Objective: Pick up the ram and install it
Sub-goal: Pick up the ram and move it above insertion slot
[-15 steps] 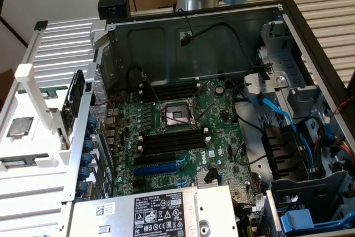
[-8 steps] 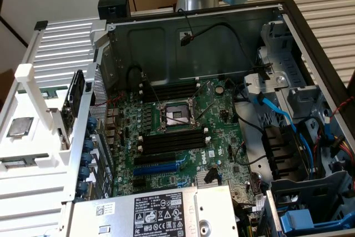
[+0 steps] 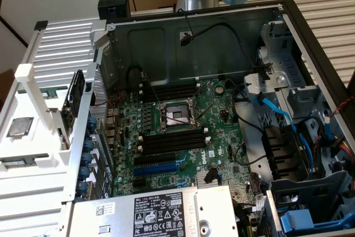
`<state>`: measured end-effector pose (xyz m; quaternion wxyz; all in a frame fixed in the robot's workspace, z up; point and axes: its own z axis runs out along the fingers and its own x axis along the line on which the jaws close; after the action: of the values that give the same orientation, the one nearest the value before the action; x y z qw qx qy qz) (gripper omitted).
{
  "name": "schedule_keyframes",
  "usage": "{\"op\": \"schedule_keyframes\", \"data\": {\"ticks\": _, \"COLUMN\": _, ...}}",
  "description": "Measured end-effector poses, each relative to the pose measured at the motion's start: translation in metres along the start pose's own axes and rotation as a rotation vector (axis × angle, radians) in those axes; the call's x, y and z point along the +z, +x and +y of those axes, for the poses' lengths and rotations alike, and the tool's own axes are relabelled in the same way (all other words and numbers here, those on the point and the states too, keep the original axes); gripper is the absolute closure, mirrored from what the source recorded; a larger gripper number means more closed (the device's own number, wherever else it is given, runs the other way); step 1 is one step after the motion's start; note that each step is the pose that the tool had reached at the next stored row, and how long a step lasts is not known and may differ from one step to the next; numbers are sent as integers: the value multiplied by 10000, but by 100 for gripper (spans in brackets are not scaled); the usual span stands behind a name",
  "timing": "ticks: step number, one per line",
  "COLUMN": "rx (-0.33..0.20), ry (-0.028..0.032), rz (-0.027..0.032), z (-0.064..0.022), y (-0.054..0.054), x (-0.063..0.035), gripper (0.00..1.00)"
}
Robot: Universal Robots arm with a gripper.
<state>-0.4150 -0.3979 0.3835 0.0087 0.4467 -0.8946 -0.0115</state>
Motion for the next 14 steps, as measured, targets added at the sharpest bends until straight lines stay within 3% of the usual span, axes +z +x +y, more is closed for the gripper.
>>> {"op": "schedule_keyframes", "data": {"ticks": 2, "rx": -252, "ry": 138, "rz": -96, "z": 0, "y": 0, "x": 4, "gripper": 90}}
{"op": "schedule_keyframes", "data": {"ticks": 4, "rx": -610, "ry": 213, "rz": -144, "z": -2, "y": 0, "x": 11, "gripper": 90}}
{"op": "schedule_keyframes", "data": {"ticks": 9, "rx": -1459, "ry": 220, "rz": -152, "z": -1, "y": 0, "x": 42, "gripper": 90}}
{"op": "schedule_keyframes", "data": {"ticks": 12, "rx": -1982, "ry": 257, "rz": -166, "z": 7, "y": 7, "x": 121, "gripper": 90}}
{"op": "schedule_keyframes", "data": {"ticks": 14, "rx": -2543, "ry": 249, "rz": -166, "z": 12, "y": 12, "x": 158, "gripper": 90}}
